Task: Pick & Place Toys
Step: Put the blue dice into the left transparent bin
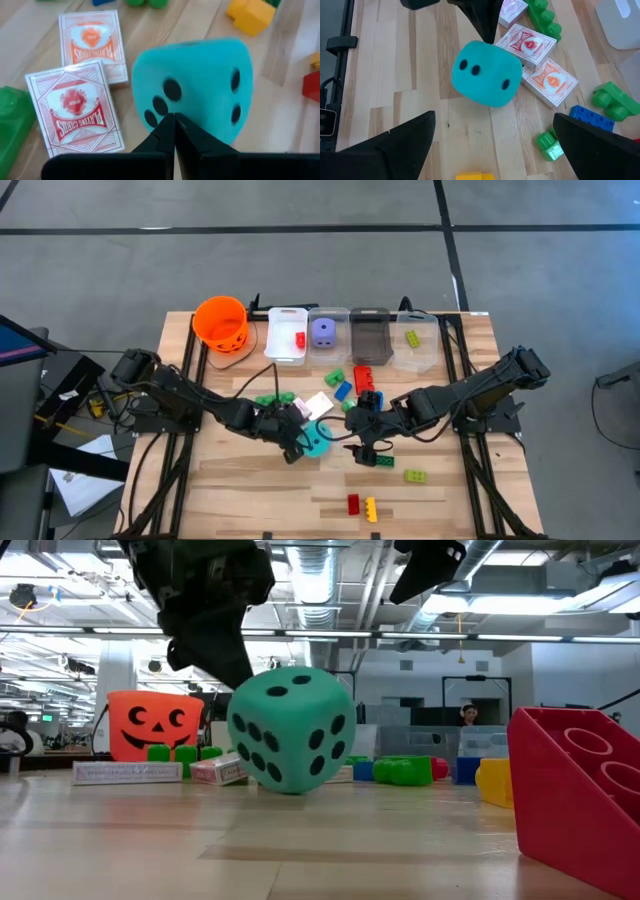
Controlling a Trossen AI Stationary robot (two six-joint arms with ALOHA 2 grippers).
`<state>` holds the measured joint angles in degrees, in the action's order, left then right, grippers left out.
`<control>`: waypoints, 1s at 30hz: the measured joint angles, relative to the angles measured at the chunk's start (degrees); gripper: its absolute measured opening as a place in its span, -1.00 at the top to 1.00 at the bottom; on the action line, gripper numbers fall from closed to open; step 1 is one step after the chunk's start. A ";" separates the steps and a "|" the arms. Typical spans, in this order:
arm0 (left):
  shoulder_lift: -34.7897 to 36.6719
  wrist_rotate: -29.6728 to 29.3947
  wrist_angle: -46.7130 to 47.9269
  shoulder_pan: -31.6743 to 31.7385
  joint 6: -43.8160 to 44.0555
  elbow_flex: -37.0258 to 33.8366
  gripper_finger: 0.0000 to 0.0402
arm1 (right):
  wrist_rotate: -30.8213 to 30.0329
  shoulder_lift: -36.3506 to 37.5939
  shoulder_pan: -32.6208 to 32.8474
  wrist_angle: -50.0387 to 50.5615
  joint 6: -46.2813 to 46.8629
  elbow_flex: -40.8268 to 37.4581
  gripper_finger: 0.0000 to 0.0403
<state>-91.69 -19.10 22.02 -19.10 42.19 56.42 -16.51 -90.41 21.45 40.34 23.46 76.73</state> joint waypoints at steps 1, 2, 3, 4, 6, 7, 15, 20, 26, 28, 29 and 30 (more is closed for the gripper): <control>-0.07 0.01 -0.04 -0.06 0.00 -0.02 1.00 | 0.00 0.00 0.00 0.00 0.00 0.02 -0.96; -0.07 0.01 -0.22 -0.06 0.00 -0.02 1.00 | 0.00 0.00 0.00 0.00 0.00 0.01 -0.96; -0.03 -0.01 -0.60 -0.06 0.04 -0.01 1.00 | 0.00 0.00 0.00 0.00 0.06 0.00 -0.96; -0.03 -0.02 -0.76 -0.06 0.05 0.02 1.00 | 0.00 0.00 0.00 0.00 0.08 0.01 -0.96; -0.03 -0.02 -0.66 -0.06 0.08 0.02 1.00 | 0.00 0.00 0.00 0.00 0.08 0.02 -0.96; -0.02 -0.02 -0.76 -0.06 0.12 0.02 1.00 | 0.00 0.00 -0.02 0.02 0.08 0.02 -0.96; 0.09 0.16 -0.87 -0.08 0.22 0.11 1.00 | -1.20 0.00 -0.17 1.02 -0.02 0.02 -0.96; 0.61 0.41 -0.68 -0.08 0.22 0.15 1.00 | -3.49 0.62 -0.10 3.18 -0.94 0.02 -0.96; 5.33 1.20 -0.52 -0.25 0.25 0.20 1.00 | -3.26 3.21 -0.11 0.38 -2.30 -0.20 -0.96; 7.33 2.58 -0.63 -0.51 0.30 0.24 1.00 | -3.26 4.15 -0.11 -0.81 -2.51 -0.51 -0.96; 8.07 3.35 -0.68 -0.80 0.30 0.26 1.00 | -3.23 4.57 -0.11 -1.11 -2.57 -0.77 -0.96; 8.39 4.20 -0.74 -1.04 0.31 0.33 1.00 | -3.23 4.91 -0.20 -0.90 -2.62 -1.14 -0.96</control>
<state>-83.31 -14.90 21.28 -20.14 42.50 56.75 -19.75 -85.50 21.26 39.44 20.84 75.60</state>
